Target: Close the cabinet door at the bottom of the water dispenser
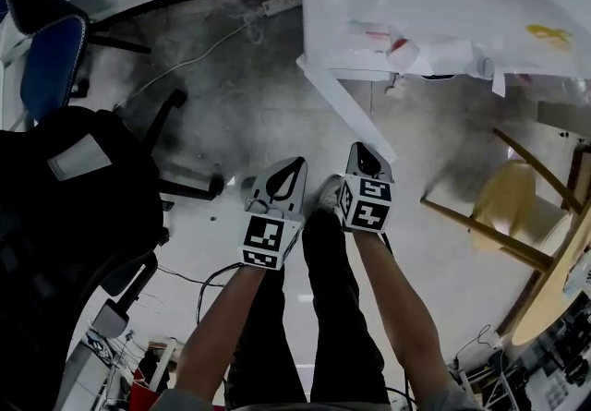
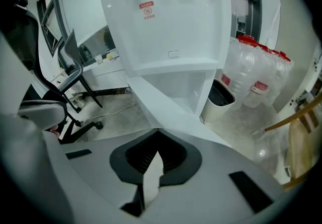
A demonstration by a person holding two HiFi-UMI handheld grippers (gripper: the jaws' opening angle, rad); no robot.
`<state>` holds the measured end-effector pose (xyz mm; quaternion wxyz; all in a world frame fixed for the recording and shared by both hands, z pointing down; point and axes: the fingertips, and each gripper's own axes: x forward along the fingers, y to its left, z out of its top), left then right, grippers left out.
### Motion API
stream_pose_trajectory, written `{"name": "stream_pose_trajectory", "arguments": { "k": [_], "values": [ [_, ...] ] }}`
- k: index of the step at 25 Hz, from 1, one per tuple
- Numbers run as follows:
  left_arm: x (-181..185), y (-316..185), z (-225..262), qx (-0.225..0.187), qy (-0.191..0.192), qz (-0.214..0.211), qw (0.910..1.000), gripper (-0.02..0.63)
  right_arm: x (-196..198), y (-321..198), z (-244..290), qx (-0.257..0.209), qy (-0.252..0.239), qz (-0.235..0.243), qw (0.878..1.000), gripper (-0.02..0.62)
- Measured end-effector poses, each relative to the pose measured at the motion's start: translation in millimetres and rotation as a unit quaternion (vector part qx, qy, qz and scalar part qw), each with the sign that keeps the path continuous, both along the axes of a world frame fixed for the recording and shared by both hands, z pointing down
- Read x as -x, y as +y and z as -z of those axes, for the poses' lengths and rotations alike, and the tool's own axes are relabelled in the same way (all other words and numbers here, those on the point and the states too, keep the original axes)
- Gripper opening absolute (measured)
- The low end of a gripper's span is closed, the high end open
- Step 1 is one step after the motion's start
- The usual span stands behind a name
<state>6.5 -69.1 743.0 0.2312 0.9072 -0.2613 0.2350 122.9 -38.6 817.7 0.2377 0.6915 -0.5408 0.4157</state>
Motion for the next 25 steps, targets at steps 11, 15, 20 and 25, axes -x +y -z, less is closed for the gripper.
{"name": "stream_pose_trajectory", "arguments": {
  "k": [11,15,20,25],
  "values": [
    [-8.9,-11.1,-3.5,0.006,-0.002,0.041,0.9991,0.005,-38.7,-22.0,-5.4,-0.012,0.022,0.005,1.0,0.006],
    [-13.4,-18.2,-3.0,0.007,-0.002,0.049,0.9988,0.005,-52.0,-32.1,-9.2,-0.016,0.027,0.0,0.999,0.006],
    [-19.0,-28.4,-2.7,-0.002,0.005,0.061,0.9981,0.005,-67.6,-45.2,-14.5,-0.018,0.036,-0.003,0.999,0.006],
    [-24.5,-33.2,-4.1,-0.003,0.006,0.065,0.9979,0.005,-85.1,-61.4,-19.5,-0.019,0.058,0.012,0.998,0.006]
  ]
}}
